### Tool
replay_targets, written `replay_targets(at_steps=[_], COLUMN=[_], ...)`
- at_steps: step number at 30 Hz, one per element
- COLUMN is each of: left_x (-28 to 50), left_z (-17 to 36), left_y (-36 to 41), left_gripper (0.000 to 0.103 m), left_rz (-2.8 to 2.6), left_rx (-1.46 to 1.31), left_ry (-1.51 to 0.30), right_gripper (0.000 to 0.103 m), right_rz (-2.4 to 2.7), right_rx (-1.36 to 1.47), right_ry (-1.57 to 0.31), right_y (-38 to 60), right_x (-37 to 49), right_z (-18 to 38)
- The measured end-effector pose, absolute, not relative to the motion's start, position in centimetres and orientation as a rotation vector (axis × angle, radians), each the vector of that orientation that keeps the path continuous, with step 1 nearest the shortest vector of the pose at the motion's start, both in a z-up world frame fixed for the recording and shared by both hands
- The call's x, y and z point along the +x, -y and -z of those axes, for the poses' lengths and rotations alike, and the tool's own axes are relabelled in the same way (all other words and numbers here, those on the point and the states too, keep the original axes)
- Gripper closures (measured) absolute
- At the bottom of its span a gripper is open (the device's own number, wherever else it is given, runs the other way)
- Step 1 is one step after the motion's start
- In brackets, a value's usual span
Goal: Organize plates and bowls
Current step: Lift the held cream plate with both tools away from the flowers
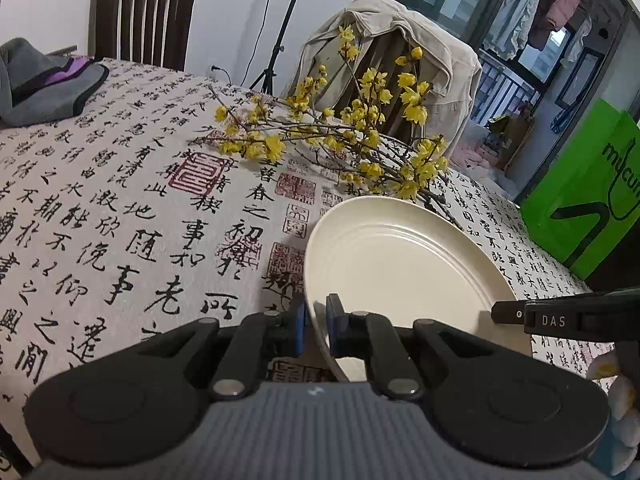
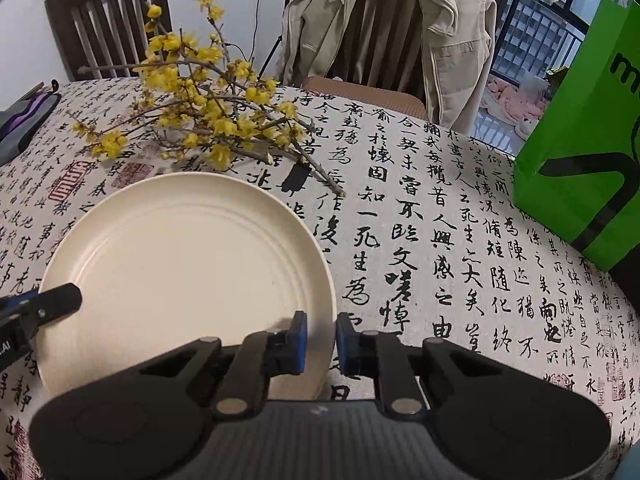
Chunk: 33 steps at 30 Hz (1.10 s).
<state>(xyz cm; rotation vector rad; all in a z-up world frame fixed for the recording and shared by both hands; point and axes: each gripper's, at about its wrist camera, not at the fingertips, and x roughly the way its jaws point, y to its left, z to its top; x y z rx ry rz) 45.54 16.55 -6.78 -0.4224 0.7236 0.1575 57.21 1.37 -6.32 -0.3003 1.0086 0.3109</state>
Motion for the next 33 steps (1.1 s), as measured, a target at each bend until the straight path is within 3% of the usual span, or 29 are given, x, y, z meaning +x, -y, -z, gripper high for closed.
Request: replay_targets(at_steps=[33], left_x=[44.6], left_z=[5.1], left_y=[-17.0], left_gripper=[0.091], left_rz=[-0.211], left_rx=[-0.405], left_ry=[-0.646], right_gripper=[0.091], right_rz=[-0.336], right_rx=[-0.259], right_ry=[-0.887], right_y=[-2.0], right_x=[56.2], right_z=[3.5])
